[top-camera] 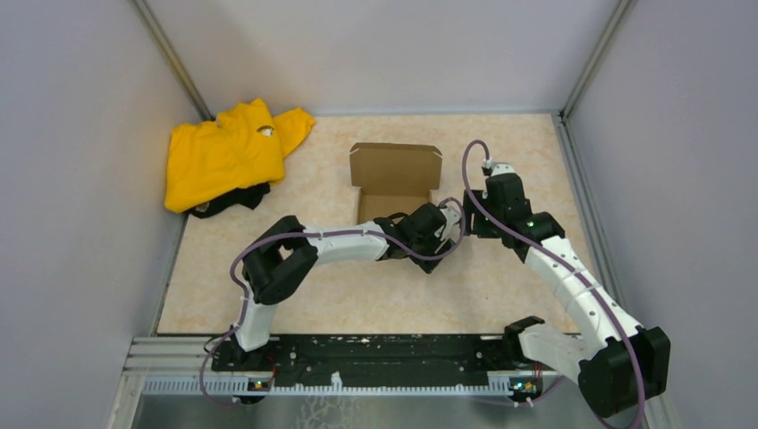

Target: Fold the paper box

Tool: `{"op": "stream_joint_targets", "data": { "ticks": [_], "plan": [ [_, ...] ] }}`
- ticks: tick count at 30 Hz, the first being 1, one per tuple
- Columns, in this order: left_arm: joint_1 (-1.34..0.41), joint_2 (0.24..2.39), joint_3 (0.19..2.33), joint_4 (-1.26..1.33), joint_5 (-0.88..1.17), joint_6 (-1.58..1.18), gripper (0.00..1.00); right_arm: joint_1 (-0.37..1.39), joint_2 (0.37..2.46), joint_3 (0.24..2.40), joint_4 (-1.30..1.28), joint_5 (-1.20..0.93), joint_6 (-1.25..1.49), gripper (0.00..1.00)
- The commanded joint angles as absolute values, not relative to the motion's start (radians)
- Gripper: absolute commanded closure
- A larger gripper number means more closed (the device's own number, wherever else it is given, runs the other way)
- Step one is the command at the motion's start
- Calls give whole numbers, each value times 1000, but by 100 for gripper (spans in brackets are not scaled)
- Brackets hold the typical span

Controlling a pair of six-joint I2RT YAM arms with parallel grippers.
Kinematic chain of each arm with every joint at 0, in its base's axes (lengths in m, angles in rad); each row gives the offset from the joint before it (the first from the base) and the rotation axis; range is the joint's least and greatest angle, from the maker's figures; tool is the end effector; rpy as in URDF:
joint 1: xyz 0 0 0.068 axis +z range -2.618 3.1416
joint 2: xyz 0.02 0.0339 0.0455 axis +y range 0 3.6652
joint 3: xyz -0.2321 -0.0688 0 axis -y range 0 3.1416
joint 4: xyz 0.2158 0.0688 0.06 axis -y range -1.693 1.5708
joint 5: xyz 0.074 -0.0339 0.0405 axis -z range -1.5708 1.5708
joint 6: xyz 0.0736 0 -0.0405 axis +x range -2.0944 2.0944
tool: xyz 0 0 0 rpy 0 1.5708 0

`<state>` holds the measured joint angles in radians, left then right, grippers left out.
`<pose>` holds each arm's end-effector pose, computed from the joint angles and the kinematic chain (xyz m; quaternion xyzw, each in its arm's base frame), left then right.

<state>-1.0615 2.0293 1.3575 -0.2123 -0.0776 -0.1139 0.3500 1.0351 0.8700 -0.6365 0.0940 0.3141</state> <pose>0.2109 -0.3660 0.1203 0.4177 0.8432 -0.1561 0.3002 0.2153 0.0712 0.2310 0.0010 0.9261 0.0810 0.3685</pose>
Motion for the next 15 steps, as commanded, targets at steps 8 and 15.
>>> {"op": "stream_joint_targets", "data": {
  "ticks": [8, 15],
  "plan": [
    [-1106, 2122, 1416, -318, -83, -105, 24, 347, 1016, 889, -592, 47, 304, 38],
    [-1121, 2143, 1423, -339, -120, -109, 24, 341, 1007, 901, -598, 43, 302, 38]
  ]
}}
